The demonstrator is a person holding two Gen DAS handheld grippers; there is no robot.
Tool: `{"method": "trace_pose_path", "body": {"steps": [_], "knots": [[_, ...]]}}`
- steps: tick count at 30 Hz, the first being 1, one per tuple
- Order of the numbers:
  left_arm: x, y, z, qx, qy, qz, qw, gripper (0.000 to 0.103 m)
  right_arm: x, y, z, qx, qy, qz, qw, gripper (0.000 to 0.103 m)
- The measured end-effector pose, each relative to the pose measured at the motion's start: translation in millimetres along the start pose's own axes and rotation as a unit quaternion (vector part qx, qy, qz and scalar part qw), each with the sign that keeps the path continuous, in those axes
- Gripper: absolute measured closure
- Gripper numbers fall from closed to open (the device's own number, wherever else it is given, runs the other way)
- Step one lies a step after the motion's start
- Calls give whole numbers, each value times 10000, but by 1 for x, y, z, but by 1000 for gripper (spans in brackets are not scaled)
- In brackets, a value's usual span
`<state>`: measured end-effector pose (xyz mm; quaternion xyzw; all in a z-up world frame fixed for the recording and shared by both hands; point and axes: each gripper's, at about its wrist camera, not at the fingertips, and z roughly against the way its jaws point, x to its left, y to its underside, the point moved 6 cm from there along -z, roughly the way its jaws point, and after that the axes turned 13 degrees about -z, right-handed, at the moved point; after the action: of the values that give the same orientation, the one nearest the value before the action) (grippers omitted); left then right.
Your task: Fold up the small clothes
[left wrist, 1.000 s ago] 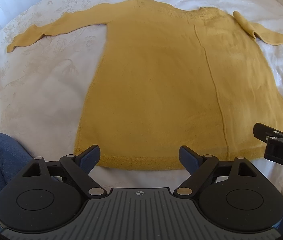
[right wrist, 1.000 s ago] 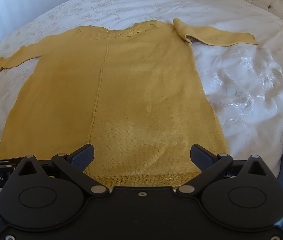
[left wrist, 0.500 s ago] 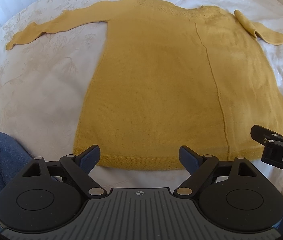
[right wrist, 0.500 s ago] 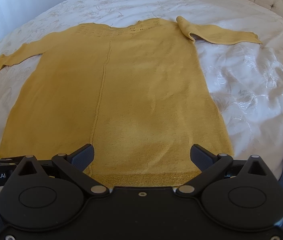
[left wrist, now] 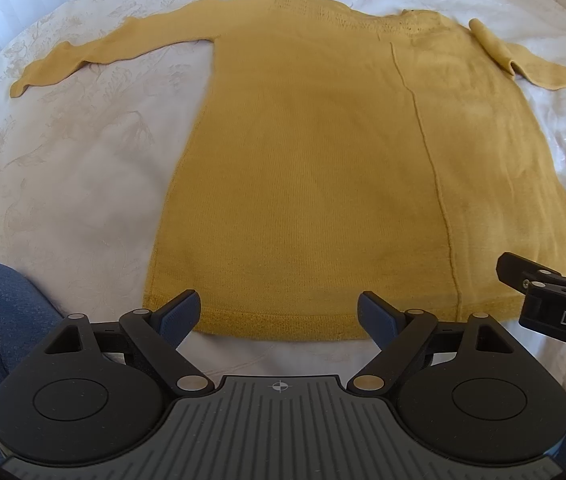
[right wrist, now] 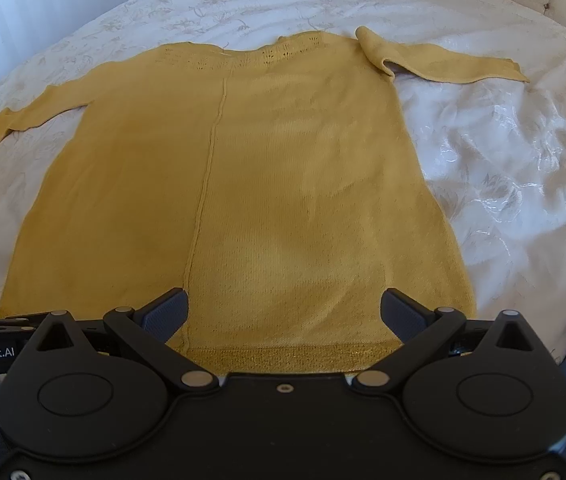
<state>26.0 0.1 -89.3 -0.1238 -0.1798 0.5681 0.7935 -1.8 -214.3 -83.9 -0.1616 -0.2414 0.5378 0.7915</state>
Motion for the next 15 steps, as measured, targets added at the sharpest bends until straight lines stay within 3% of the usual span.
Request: {"method": "trace_pose_path", "body": {"steps": [9,15], "knots": [[8,-13,-3,-199,81,184,9996,19,-4,-2,-6,196,-330,-355,9986,1],[24,-31,-9,-354,124,312,9988,33,-8,-12,-13,281,-409,-378,9981,2]]}}
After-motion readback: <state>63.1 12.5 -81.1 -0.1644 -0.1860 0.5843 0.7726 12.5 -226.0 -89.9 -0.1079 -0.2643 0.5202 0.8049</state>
